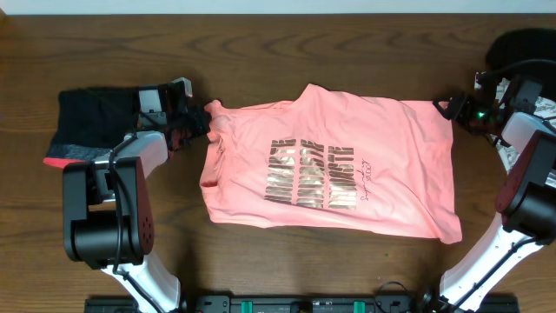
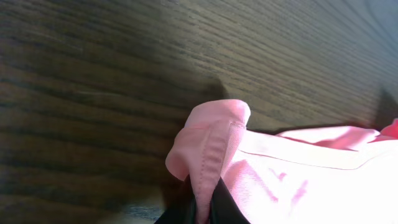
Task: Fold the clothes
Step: 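Lift the shirt edges and pull outward with both grippers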
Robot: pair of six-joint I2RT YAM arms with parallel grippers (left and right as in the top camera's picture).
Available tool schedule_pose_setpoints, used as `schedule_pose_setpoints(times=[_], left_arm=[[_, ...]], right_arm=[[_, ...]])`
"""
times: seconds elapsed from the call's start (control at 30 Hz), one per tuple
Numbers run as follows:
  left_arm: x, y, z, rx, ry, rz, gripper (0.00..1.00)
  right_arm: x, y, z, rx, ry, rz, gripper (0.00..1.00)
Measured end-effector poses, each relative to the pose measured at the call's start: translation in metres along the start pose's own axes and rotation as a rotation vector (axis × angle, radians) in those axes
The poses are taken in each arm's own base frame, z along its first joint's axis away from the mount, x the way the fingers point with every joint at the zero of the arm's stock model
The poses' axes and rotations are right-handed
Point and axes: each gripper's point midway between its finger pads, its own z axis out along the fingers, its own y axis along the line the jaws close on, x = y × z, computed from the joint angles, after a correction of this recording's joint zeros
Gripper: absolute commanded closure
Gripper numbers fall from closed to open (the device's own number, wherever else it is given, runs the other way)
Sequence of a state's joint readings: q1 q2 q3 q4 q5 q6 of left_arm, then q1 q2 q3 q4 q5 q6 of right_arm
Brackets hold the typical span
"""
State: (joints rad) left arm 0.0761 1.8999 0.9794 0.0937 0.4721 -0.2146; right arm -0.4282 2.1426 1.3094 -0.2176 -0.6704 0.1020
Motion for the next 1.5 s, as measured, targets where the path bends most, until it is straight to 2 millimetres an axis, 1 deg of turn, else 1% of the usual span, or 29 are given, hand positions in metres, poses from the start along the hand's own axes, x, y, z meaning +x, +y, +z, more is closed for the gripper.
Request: schedule_pose_setpoints(times=[0.17,0.2,0.23,0.27,0.3,0.33,0.43,0.57,0.7,0.77,0.83,0.9,0.93,0.97,1.0,1.07,1.13,1.23,1.3,1.4,1.5], left_arm=[[0.000,0.000,0.000,0.000,0.000,0.000,0.94],[0.000,0.000,0.000,0.000,0.000,0.000,0.94],[0.000,0.000,0.000,0.000,0.000,0.000,0.94],[0.000,0.000,0.000,0.000,0.000,0.000,0.94],[0.000,0.000,0.000,0.000,0.000,0.000,0.94],[0.000,0.000,0.000,0.000,0.000,0.000,0.94],[-0.001,0.000,0.000,0.001,-0.003,0.002,0.94],[-0.008,-0.002,0.000,0.009,-0.031,0.012,0.94],[-0.014,-0.004,-0.001,0.016,-0.054,0.022,0.94],[-0.018,-0.007,-0.004,0.020,-0.069,0.028,0.94],[-0.026,-0.011,-0.011,0.026,-0.094,0.035,0.94],[-0.036,-0.016,-0.021,0.032,-0.127,0.045,0.94],[-0.042,-0.019,-0.028,0.037,-0.145,0.050,0.94],[-0.047,-0.022,-0.034,0.041,-0.162,0.056,0.94],[-0.052,-0.027,-0.042,0.047,-0.180,0.064,0.94],[-0.057,-0.033,-0.051,0.056,-0.196,0.071,0.94],[-0.056,-0.037,-0.059,0.058,-0.193,0.068,0.94],[-0.052,-0.038,-0.065,0.055,-0.173,0.052,0.94],[-0.047,-0.038,-0.067,0.049,-0.153,0.043,0.94],[-0.040,-0.036,-0.068,0.040,-0.123,0.028,0.94],[-0.032,-0.034,-0.069,0.031,-0.091,0.011,0.94]], right_arm=[[0.002,0.002,0.001,-0.013,0.007,0.014,0.51],[0.003,0.003,0.001,-0.013,0.010,0.016,0.53],[0.003,0.004,0.002,-0.014,0.013,0.019,0.58],[0.004,0.005,0.003,-0.016,0.016,0.017,0.66],[0.006,0.007,0.005,-0.016,0.024,0.024,0.85],[0.008,0.008,0.007,-0.017,0.029,0.018,0.99],[0.014,0.011,0.012,-0.020,0.049,0.028,0.99],[0.015,0.011,0.014,-0.019,0.051,0.030,0.99],[0.012,0.008,0.010,-0.023,0.042,0.042,0.99],[0.006,0.006,0.001,-0.028,0.021,0.058,0.99],[-0.009,0.008,-0.016,-0.045,-0.022,0.067,0.99],[-0.025,0.015,-0.037,-0.068,-0.072,0.061,0.99],[-0.038,0.023,-0.053,-0.089,-0.109,0.048,0.99],[-0.046,0.029,-0.063,-0.102,-0.133,0.035,0.99],[-0.057,0.039,-0.079,-0.122,-0.167,0.017,0.99],[-0.070,0.056,-0.102,-0.149,-0.207,-0.011,0.99],[-0.077,0.073,-0.120,-0.174,-0.232,-0.034,0.99],[-0.075,0.091,-0.135,-0.205,-0.227,-0.038,0.99],[-0.069,0.095,-0.138,-0.216,-0.204,-0.015,0.99],[-0.055,0.095,-0.136,-0.220,-0.148,0.045,0.99],[-0.036,0.091,-0.134,-0.214,-0.078,0.119,0.99]])
